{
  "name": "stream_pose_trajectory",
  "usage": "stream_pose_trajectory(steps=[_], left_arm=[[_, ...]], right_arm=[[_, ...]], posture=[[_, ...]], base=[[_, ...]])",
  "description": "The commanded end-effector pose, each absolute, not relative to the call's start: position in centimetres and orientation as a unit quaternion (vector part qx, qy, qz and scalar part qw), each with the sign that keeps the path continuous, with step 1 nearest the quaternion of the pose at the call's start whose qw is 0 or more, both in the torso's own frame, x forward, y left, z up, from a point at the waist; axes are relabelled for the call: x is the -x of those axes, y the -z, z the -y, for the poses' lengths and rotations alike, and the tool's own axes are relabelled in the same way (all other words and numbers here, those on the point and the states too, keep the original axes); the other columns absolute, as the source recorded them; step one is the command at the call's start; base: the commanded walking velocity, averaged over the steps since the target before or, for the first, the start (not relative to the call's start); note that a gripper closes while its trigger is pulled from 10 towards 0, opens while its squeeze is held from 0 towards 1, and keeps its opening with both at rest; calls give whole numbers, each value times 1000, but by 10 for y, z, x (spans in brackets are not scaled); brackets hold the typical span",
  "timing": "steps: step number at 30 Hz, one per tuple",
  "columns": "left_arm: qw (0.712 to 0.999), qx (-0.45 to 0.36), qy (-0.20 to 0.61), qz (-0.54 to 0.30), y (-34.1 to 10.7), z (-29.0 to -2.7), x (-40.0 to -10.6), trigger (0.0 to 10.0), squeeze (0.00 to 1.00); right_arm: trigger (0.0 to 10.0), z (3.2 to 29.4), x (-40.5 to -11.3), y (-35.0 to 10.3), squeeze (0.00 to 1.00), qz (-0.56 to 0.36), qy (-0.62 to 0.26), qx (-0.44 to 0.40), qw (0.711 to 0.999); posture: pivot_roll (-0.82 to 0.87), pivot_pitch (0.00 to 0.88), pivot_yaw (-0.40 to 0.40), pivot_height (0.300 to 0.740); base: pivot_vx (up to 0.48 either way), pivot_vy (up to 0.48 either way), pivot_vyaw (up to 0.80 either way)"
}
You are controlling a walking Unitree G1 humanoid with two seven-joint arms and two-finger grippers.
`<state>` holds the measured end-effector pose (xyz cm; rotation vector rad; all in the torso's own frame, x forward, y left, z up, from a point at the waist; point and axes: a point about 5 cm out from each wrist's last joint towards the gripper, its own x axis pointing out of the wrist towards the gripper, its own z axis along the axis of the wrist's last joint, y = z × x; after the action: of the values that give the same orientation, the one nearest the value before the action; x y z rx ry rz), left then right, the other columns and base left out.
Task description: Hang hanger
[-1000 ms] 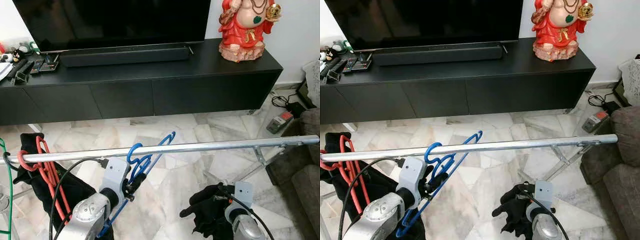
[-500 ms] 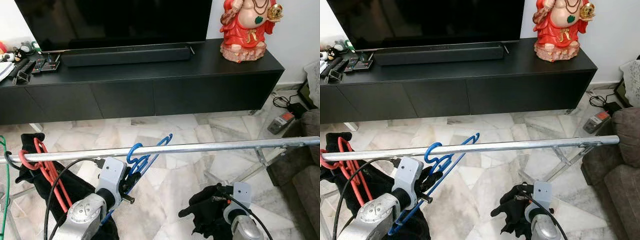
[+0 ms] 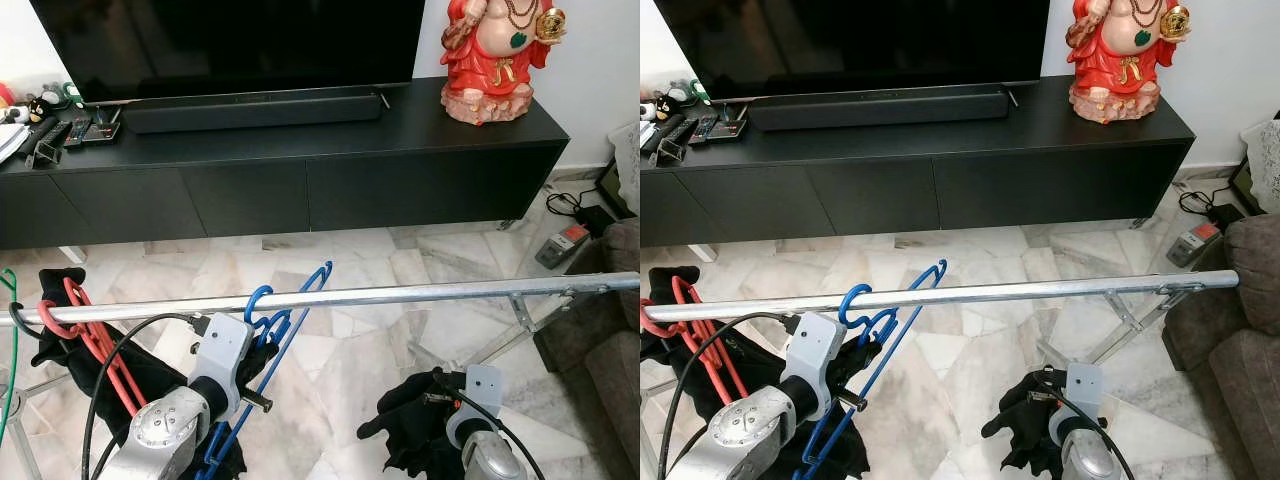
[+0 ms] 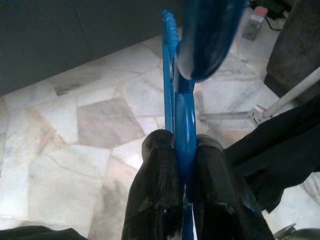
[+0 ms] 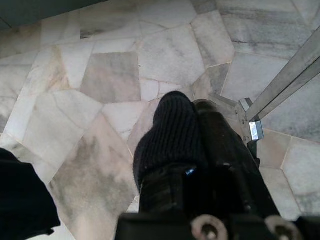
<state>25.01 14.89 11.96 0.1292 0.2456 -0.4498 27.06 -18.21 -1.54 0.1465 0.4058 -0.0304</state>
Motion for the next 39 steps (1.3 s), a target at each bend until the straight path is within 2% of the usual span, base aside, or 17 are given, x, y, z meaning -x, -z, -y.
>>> stream_pose_trajectory(steps=[1, 8, 16, 24, 32, 38, 39], left_arm=[[959, -81, 227, -147, -112, -149, -245, 0, 0], [979, -76, 147, -120, -116, -159, -250, 0, 0], [994, -45, 80, -66, -128, -171, -235, 0, 0], [995, -44, 89, -30, -135, -172, -220, 0, 0], [963, -175, 184, -87, -107, -176, -190, 0, 0], [944, -180, 214, -172, -82, -185, -175, 0, 0], [952, -150, 201, -174, -82, -187, -177, 0, 0]], right_arm=[[10000, 179, -264, 23, 0, -221, 13, -75, 972], [10000, 179, -263, 23, 0, -222, 13, -75, 972], [10000, 180, -263, 23, 0, -222, 14, -74, 972], [10000, 180, -264, 22, 0, -219, 13, -75, 973], [10000, 180, -262, 24, 0, -222, 10, -75, 972], [10000, 179, -262, 24, 0, -223, 10, -75, 972], [10000, 179, -262, 24, 0, -224, 9, -74, 972]], posture=[[-7, 203, 35, 740], [-7, 205, 35, 740], [5, 208, 34, 740], [5, 209, 36, 740], [13, 215, 39, 740], [19, 217, 41, 740], [14, 219, 41, 740]], base=[[0, 0, 0], [0, 0, 0], [0, 0, 0], [0, 0, 0], [0, 0, 0], [0, 0, 0], [0, 0, 0]])
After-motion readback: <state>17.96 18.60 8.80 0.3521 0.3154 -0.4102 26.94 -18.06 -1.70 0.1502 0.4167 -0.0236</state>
